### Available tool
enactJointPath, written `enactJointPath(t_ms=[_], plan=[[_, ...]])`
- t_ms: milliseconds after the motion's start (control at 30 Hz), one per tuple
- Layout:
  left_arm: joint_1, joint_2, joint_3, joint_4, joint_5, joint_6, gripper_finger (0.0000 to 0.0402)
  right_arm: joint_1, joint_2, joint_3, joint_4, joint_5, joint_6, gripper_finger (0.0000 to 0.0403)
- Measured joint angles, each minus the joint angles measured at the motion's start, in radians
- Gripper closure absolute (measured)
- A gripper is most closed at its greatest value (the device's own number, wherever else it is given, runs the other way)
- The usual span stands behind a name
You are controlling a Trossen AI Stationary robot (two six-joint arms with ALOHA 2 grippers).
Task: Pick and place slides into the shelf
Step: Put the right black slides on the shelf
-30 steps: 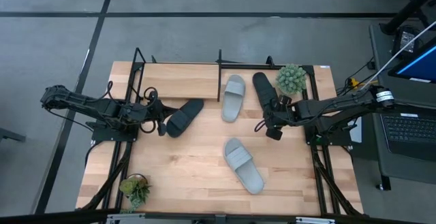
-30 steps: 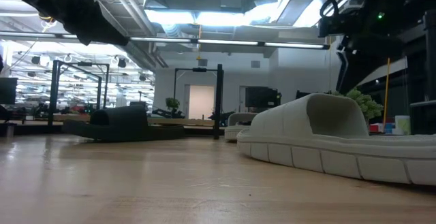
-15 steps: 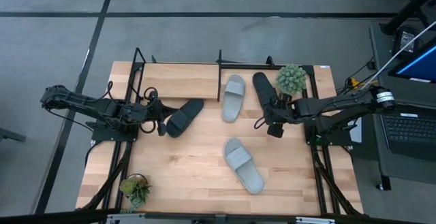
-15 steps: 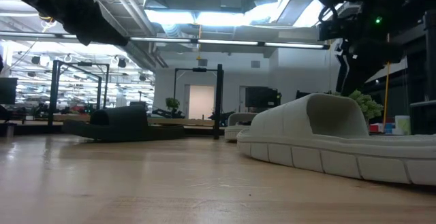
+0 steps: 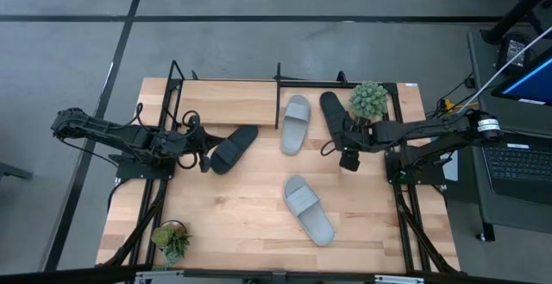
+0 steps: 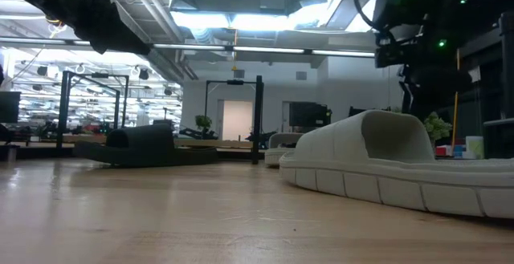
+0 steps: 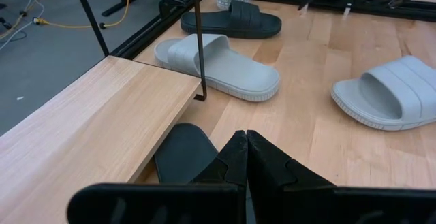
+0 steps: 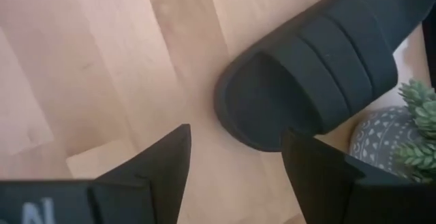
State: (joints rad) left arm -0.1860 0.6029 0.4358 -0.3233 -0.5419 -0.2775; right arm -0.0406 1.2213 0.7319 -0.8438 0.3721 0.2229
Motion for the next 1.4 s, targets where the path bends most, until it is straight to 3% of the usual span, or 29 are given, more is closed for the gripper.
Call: enactJointPath(t_ms=[200,600,1133,1400], plan=[[0.000,0.000,0.000,0.000,0.000,0.000,0.0401,-0.016,0.000,-0.045,0.131,-0.035,-0.090,0.0178],[0.000,0.000,0.000,0.000,0.000,0.000,0.0401,-0.082,0.002,-0.116,0.200,-0.045,-0.120,0.0178],[0.000,0.000,0.000,0.000,0.000,0.000,0.0401,-0.101,0.176,-0.116,0.213,-0.038,-0.128,0.0178],[0.000,0.000,0.000,-0.001,0.000,0.000,0.0401,-0.101,0.197,-0.116,0.263,-0.014,-0.151,0.0178]])
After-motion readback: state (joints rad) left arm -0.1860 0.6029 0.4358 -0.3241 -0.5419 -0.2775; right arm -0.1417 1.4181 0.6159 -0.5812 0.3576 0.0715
